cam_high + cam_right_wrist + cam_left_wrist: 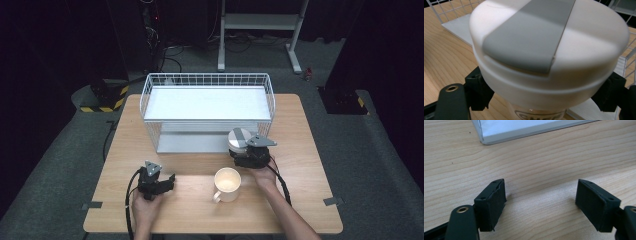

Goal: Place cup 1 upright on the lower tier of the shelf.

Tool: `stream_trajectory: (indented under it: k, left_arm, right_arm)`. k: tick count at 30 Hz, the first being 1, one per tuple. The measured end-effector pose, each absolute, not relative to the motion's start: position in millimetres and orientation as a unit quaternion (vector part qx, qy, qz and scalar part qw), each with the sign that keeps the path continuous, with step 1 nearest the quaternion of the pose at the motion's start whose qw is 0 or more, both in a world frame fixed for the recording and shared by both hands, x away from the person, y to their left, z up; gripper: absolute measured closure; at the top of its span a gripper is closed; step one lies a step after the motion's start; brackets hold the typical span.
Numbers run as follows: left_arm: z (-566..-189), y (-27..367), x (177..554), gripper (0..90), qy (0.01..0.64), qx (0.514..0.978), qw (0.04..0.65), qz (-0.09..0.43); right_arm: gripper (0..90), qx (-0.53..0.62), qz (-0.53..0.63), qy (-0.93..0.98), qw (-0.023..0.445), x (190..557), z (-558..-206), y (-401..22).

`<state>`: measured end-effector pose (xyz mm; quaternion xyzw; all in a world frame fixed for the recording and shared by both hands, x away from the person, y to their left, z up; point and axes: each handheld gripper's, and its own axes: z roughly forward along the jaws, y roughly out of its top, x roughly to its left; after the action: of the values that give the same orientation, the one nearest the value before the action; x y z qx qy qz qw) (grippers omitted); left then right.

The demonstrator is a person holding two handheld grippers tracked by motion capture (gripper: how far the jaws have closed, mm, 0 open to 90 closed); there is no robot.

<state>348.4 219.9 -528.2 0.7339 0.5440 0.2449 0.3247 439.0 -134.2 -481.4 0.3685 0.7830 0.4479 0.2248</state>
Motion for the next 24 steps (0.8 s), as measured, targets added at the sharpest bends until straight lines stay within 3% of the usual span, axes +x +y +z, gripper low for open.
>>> stream_trajectory:
  k: [24]
  left_arm:
    - [-528.1, 219.9, 348.4, 24.3, 0.544, 0.734, 0.325, 0.245]
  right_arm:
    - [18.5, 0.379, 0.444, 0.777, 0.236, 456.1, -482.4, -122.3]
